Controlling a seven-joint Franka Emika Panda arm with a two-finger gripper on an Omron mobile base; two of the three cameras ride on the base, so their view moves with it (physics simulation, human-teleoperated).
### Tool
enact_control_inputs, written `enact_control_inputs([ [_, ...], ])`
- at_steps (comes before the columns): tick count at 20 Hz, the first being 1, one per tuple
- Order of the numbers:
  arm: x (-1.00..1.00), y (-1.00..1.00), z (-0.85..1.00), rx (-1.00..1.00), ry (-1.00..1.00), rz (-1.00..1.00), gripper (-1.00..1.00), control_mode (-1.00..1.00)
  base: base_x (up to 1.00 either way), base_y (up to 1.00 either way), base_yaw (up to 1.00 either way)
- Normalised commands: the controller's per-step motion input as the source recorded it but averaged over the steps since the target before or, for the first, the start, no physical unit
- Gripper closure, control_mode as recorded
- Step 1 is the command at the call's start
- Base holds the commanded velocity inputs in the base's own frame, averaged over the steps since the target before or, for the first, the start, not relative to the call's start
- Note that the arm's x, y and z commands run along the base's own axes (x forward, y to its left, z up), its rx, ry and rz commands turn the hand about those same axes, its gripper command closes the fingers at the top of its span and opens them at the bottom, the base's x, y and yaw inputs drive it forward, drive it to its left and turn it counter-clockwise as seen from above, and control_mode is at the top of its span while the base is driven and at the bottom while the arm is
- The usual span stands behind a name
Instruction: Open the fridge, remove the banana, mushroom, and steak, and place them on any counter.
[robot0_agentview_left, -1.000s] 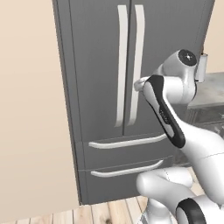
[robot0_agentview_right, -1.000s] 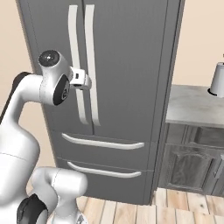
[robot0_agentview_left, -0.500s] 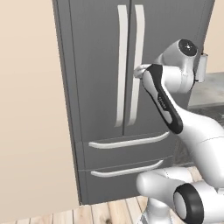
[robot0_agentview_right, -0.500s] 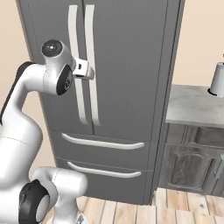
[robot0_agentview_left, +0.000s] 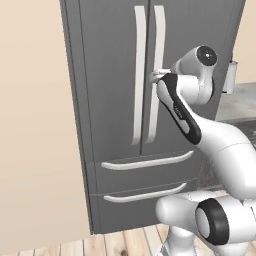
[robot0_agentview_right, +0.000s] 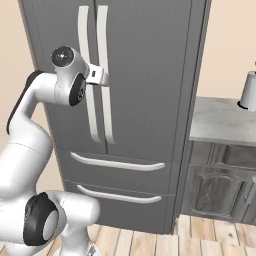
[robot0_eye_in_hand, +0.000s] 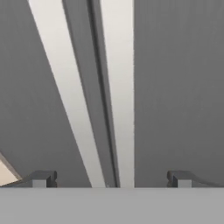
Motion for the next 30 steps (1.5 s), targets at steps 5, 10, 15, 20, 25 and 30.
enact_control_inputs([
  [5, 0.38, -0.1, 0.0, 0.08, -0.05, 0.0, -1.0, -1.0, 0.0, 0.0, 0.0],
  [10, 0.39, -0.09, 0.0, 0.05, 0.0, 0.0, -1.0, -1.0, 0.0, 0.0, 0.0],
  [15, 0.39, 0.0, 0.0, 0.01, -0.01, 0.0, -1.0, -1.0, 0.0, 0.0, 0.0],
  [20, 0.3, 0.0, -0.05, 0.01, -0.01, 0.0, -1.0, -1.0, 0.0, 0.0, 0.0],
  [25, 0.32, 0.0, -0.14, 0.0, 0.0, 0.0, -1.0, -1.0, 0.0, 0.0, 0.0],
  [30, 0.42, 0.0, -0.13, 0.0, 0.0, 0.0, -1.0, -1.0, 0.0, 0.0, 0.0],
])
